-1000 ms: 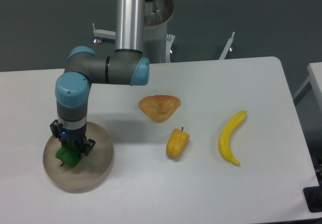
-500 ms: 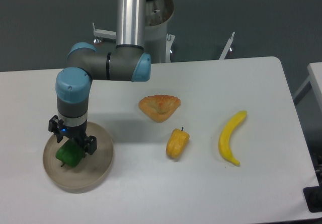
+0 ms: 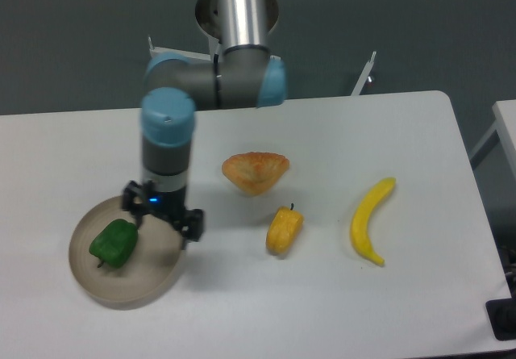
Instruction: Place the green pepper on the plate
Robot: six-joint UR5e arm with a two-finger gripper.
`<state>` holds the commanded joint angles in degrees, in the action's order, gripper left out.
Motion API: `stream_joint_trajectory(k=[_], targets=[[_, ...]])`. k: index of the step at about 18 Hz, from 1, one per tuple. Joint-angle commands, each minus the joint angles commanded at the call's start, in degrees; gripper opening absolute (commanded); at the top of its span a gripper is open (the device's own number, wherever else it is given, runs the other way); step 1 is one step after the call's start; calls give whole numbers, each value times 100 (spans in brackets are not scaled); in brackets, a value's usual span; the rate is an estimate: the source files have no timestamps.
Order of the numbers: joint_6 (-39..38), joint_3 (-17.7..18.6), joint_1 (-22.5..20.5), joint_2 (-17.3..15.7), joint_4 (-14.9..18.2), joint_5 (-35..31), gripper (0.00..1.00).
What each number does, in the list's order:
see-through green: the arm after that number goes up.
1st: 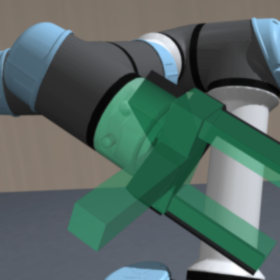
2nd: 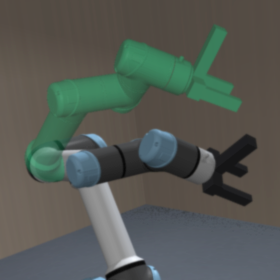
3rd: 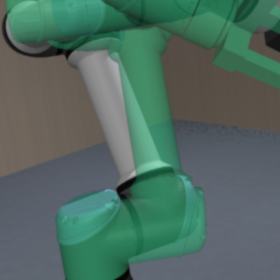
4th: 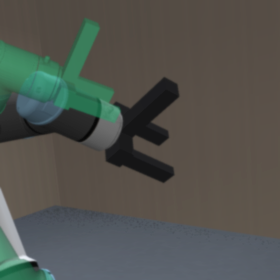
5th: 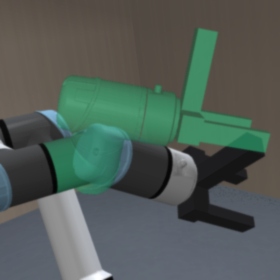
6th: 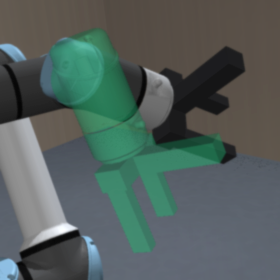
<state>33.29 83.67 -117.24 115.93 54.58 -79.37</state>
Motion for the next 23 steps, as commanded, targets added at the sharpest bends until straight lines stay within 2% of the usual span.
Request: stream_joint_trajectory(k=[6,12,16,23], targets=[[1354,-114,-694,26,0,-333,100],[2540,-456,-1126,289,9,-588,100],[2744,-729,-1152,500,9,-835,100],[2744,-782,-1152,562,-9,-870,100]])
